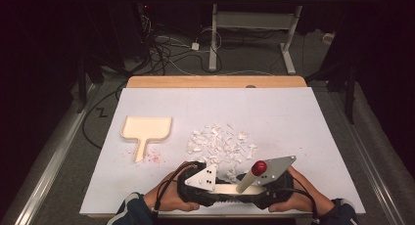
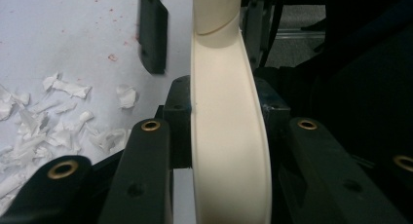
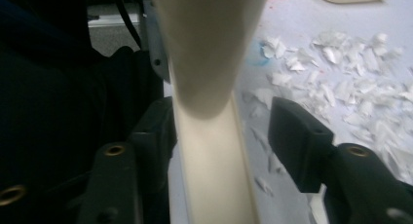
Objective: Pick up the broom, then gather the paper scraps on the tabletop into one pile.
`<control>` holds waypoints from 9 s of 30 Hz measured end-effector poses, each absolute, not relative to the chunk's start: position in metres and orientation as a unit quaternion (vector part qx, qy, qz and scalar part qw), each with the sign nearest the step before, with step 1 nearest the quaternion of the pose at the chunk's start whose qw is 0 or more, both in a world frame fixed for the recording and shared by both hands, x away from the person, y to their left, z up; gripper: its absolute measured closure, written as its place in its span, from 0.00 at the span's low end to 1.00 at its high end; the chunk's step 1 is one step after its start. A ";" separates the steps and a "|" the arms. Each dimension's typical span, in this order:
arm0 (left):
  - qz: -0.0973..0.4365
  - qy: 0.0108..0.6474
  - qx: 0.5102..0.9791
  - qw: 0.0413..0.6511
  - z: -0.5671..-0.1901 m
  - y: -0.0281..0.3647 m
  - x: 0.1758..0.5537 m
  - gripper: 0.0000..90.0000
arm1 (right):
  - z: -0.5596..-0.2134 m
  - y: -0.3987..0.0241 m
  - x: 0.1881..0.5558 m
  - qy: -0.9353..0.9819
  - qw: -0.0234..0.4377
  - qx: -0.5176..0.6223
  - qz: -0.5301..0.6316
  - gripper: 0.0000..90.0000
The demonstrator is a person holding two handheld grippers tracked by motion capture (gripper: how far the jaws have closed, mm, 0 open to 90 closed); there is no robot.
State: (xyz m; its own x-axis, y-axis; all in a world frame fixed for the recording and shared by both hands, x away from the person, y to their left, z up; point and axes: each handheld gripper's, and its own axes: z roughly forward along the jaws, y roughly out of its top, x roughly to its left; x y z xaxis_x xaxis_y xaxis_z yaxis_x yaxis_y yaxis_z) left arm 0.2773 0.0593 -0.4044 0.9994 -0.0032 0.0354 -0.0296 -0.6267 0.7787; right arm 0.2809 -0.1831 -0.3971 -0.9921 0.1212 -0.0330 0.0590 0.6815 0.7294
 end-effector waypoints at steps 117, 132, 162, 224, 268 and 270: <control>0.248 0.286 0.858 0.347 -0.477 0.205 0.254 0.19 | -0.407 -0.179 0.354 0.893 0.269 0.092 0.350 0.76; 0.242 0.291 0.850 0.365 -0.475 0.208 0.255 0.19 | -0.400 -0.129 0.445 0.874 0.316 0.148 0.337 0.76; 0.232 0.295 0.854 0.361 -0.478 0.210 0.255 0.19 | -0.442 -0.115 0.386 0.914 0.185 -0.038 0.360 0.75; 0.248 0.255 0.865 0.355 -0.473 0.198 0.252 0.20 | -0.422 -0.138 0.328 0.836 0.307 0.298 0.343 0.76; 0.233 0.252 0.871 0.353 -0.474 0.195 0.255 0.20 | -0.394 -0.173 0.288 0.885 0.182 0.201 0.380 0.76; 0.233 0.252 0.871 0.350 -0.475 0.195 0.255 0.20 | -0.388 -0.178 0.285 0.879 0.192 0.202 0.387 0.76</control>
